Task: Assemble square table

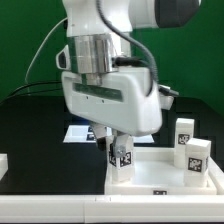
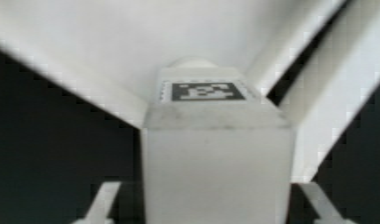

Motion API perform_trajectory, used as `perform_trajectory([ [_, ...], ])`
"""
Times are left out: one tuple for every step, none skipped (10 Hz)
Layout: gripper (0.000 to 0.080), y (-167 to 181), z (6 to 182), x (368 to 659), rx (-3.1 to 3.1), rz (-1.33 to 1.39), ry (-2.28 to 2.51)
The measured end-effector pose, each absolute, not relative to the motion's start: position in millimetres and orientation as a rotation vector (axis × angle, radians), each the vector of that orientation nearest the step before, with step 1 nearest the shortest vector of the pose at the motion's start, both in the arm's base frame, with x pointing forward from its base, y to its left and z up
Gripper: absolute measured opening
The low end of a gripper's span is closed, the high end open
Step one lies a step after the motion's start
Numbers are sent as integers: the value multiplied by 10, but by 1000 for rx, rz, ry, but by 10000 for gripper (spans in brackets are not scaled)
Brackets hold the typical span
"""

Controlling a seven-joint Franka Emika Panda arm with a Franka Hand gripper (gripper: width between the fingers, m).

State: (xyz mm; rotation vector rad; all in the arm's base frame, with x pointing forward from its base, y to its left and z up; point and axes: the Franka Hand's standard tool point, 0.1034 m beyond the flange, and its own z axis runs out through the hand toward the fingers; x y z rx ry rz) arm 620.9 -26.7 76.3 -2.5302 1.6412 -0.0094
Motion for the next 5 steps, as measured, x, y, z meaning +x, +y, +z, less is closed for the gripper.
perform_trajectory([
  [284,-226,759,6209,-2379,15,1815],
  [284,-220,759,6216,-2304,26,1896],
  [284,-219,759,6217,-2288,28,1915],
  [284,-219,758,6217,-2298,27,1903],
  [284,-200,758,6210,-2348,28,1849],
])
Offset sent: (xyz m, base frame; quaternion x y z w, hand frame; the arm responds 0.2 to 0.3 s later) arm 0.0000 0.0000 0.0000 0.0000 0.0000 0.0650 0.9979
